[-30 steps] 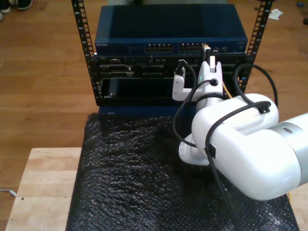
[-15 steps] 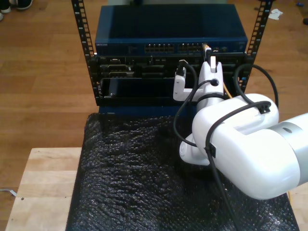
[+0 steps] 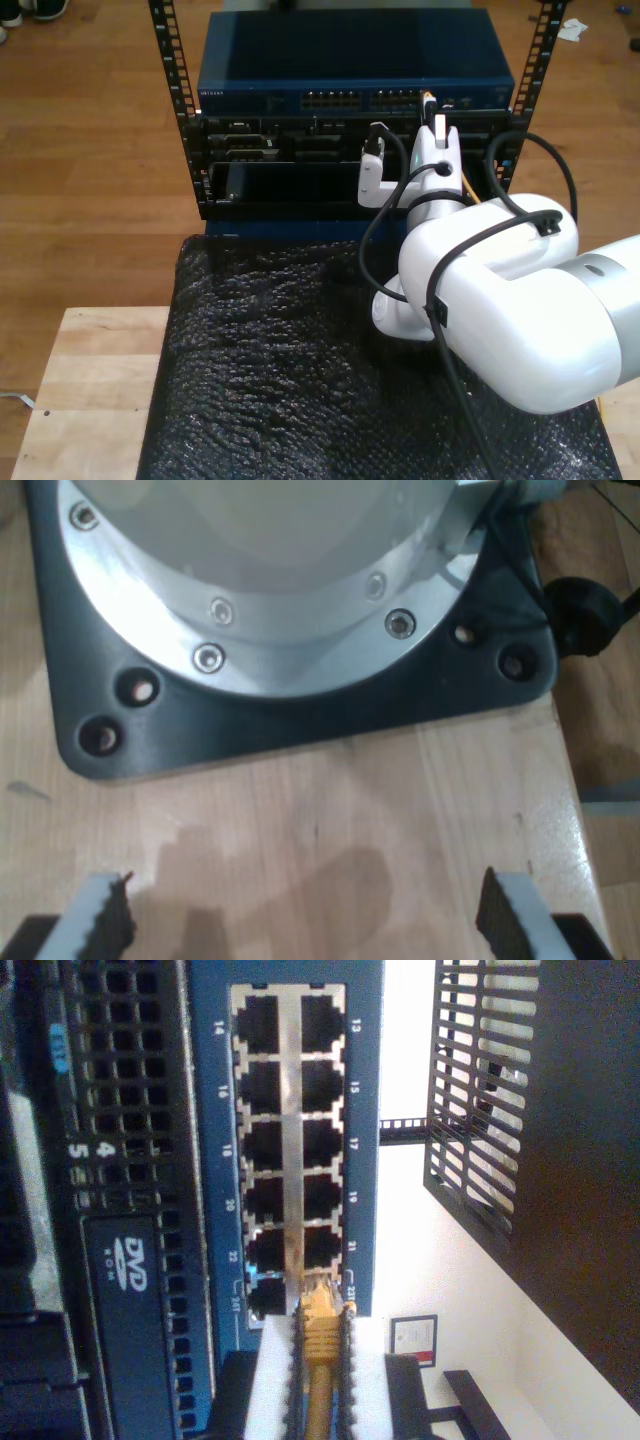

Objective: Grab the cable and plug it in

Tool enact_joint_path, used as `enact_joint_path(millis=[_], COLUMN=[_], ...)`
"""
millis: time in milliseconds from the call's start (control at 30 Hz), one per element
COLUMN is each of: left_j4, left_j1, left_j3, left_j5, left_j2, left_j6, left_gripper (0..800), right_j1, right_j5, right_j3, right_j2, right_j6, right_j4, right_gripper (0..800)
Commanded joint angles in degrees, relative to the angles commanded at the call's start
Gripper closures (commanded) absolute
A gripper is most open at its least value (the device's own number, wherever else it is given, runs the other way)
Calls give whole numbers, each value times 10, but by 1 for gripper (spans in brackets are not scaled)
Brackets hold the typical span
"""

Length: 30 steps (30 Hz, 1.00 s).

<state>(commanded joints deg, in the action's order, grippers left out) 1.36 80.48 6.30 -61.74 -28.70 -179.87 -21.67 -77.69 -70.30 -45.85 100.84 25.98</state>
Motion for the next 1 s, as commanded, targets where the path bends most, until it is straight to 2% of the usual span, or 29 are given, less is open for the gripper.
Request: enact_joint_path(millis=[833,867,1000], left_j4=[0,0,0], left_j1=[0,0,0], left_j3=[0,0,0], left_j5=[0,0,0], left_j2=[0,0,0], left_j6=[0,0,0], left_gripper=[0,0,0], right_j1=[11,11,12], right_j5=[8,8,8], right_j3=[-20,-20,-16], right_j2=[-9,-9,-7], right_j6=[-2,-2,-3], right_j4=[-18,-18,-30], right_gripper=[800,793,624])
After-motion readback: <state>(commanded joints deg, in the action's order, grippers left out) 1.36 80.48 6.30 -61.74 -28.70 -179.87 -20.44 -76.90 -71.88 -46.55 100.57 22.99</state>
